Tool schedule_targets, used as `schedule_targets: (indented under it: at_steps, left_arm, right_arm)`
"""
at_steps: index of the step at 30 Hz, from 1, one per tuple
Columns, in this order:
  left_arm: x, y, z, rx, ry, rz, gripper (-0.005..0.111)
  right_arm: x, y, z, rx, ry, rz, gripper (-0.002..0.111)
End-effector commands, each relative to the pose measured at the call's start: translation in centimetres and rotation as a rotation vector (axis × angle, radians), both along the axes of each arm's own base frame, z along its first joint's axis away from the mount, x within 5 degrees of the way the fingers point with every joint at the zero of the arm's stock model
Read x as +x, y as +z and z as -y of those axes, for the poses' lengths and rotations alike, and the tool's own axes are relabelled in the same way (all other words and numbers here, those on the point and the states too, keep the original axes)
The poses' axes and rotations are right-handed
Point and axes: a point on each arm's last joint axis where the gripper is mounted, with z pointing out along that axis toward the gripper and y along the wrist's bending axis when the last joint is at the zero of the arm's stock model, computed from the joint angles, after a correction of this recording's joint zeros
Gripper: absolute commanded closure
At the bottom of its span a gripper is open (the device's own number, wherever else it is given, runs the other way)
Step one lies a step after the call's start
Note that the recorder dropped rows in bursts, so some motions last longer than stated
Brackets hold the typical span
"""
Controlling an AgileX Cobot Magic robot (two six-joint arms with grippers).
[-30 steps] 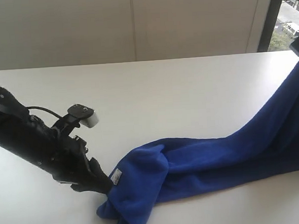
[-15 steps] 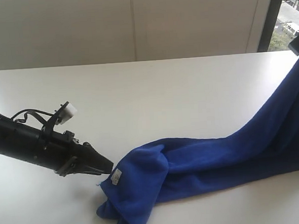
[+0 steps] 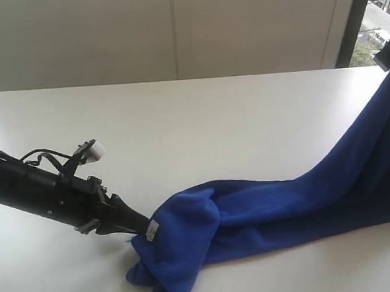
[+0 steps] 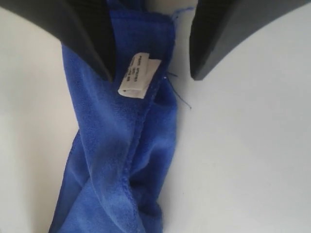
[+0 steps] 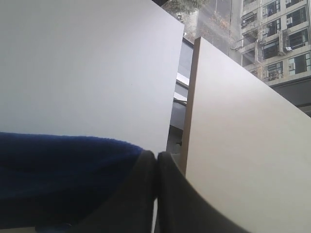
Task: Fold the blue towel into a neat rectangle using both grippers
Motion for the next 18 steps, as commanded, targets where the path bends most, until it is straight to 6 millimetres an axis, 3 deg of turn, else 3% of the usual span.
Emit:
schedule_targets:
  at_steps: [1, 12, 18]
  left_arm:
    - [-0.43, 0.09, 0.81, 0.014, -0.066, 0.041, 0.055]
    - [-0.48, -0.03, 1.08, 0.031, -0.086, 0.076, 0.055]
    - [-0.71, 0.1, 1.17, 0.012, -0.108, 0.064, 0.075]
  right_arm:
    - [-0.02, -0.03, 0.14, 0.008, -0.006, 0.004, 0.108]
    - [-0.07, -0.1, 0.11, 0.012, -0.006, -0.005, 0.108]
    - [-0.07, -0.1, 0.11, 0.012, -0.006, -0.005, 0.108]
